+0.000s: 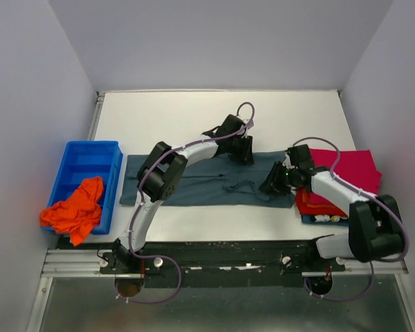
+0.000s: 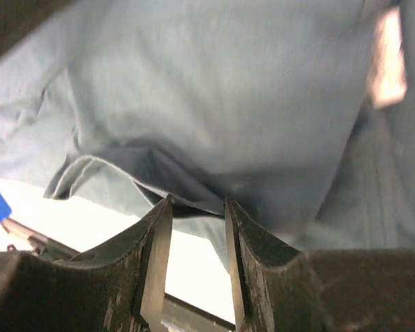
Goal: Fold and stack the t-shirts
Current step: Fold the other side of the tshirt into a rectangle, then rotate the tshirt 90 degrees
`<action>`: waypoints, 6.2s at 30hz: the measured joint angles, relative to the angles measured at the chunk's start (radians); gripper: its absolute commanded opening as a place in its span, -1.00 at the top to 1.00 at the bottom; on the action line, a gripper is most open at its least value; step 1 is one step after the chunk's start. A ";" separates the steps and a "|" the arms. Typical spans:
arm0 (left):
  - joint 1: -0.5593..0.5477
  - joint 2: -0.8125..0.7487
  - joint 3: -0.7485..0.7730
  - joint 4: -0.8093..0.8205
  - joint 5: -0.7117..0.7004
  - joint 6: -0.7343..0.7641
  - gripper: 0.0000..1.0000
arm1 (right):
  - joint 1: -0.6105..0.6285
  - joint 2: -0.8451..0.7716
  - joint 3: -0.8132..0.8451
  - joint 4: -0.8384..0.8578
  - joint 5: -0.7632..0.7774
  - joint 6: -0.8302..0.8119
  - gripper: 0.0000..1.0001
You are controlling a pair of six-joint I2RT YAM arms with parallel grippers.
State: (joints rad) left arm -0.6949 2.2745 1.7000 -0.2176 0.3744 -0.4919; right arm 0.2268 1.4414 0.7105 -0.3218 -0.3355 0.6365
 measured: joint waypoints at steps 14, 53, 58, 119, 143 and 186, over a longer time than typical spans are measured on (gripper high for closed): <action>0.008 0.012 0.008 0.013 0.038 -0.018 0.05 | 0.000 -0.191 0.063 -0.139 0.016 -0.002 0.09; -0.033 0.032 0.116 0.011 0.049 -0.041 -0.01 | 0.198 -0.281 -0.164 -0.285 0.245 0.174 0.16; -0.058 0.075 0.171 0.026 0.049 -0.056 0.00 | 0.198 -0.227 -0.161 -0.241 0.224 0.184 0.17; 0.004 -0.506 -0.248 0.007 -0.256 -0.056 -0.13 | 0.067 0.024 0.336 -0.404 0.554 0.198 0.99; 0.311 -0.729 -0.840 -0.064 -0.527 -0.191 -0.10 | -0.051 0.615 0.833 -0.493 0.552 0.267 0.99; 0.274 -0.771 -0.813 0.125 -0.491 -0.130 -0.11 | -0.079 0.684 0.959 -0.545 0.641 0.134 0.99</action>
State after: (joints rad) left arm -0.4206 1.5036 0.8875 -0.0925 -0.1165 -0.6216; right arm 0.1474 2.1250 1.6691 -0.8665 0.3058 0.7708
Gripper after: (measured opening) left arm 0.555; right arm 0.031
